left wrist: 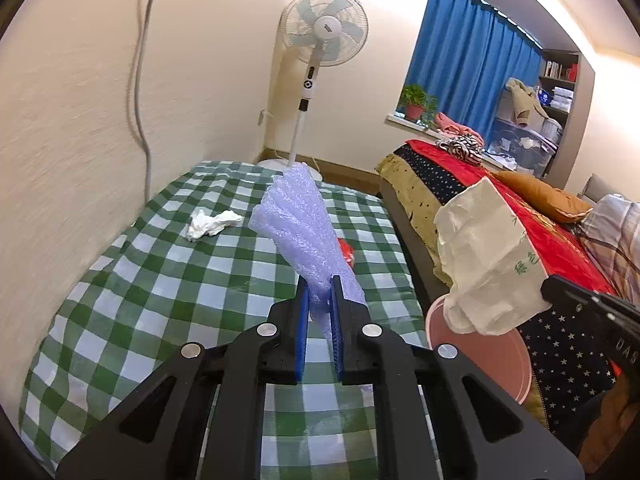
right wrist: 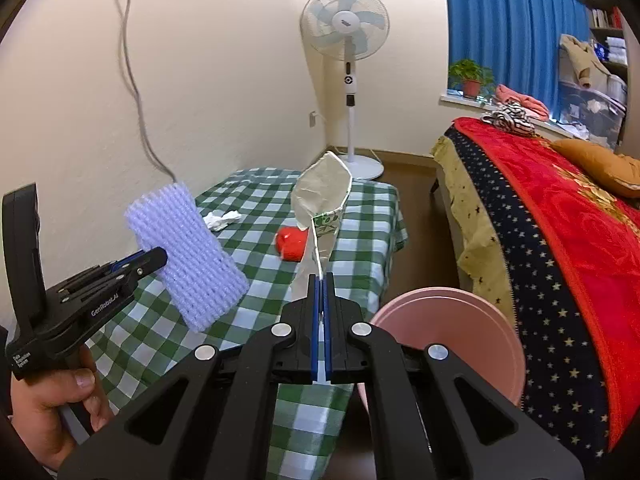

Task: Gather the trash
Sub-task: 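Carry the foam net and white bag in both tools over the pink bin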

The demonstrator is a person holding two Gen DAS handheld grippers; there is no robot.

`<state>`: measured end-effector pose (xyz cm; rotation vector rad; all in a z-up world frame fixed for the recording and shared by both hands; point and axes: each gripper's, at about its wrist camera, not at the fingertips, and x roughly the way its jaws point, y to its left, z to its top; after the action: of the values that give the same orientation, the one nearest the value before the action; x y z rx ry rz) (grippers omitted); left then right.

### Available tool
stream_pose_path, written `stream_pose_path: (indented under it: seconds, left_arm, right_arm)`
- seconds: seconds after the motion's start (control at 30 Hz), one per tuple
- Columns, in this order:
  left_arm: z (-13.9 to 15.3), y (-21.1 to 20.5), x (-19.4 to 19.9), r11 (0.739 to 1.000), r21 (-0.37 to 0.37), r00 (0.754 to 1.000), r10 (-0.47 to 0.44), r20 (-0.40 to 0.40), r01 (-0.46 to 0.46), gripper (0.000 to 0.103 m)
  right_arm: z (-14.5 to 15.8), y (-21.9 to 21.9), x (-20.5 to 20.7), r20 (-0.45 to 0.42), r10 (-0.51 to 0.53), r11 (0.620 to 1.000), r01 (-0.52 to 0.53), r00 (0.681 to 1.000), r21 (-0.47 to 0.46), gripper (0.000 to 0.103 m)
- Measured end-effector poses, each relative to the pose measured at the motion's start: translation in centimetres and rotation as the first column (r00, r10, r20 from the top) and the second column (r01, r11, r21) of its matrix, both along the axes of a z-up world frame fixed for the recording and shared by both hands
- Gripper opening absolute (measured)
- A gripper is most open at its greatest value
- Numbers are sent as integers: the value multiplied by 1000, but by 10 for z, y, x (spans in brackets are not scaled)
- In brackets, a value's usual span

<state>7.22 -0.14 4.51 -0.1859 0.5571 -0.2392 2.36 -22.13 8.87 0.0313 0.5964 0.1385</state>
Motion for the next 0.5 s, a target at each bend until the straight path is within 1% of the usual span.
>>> stream_pose_path:
  seconds: [0.23,0.37,0.5]
  left_arm:
    - [1,-15,-1,999,-2,999,-33,7,33,10]
    - [0,-25,-2,998,1,998,-55,9,55,10]
    - [-2,-35,-2,997,4,997,-79,10,79,10]
  right_arm:
    - [3,-20,-5,16,-55,998,55,998,-20,2]
    - [-2,-30,-5,13,-88,996,89,996,-27,2]
    - [-10,-42,-3,5,-123,992,123,992,-7,2]
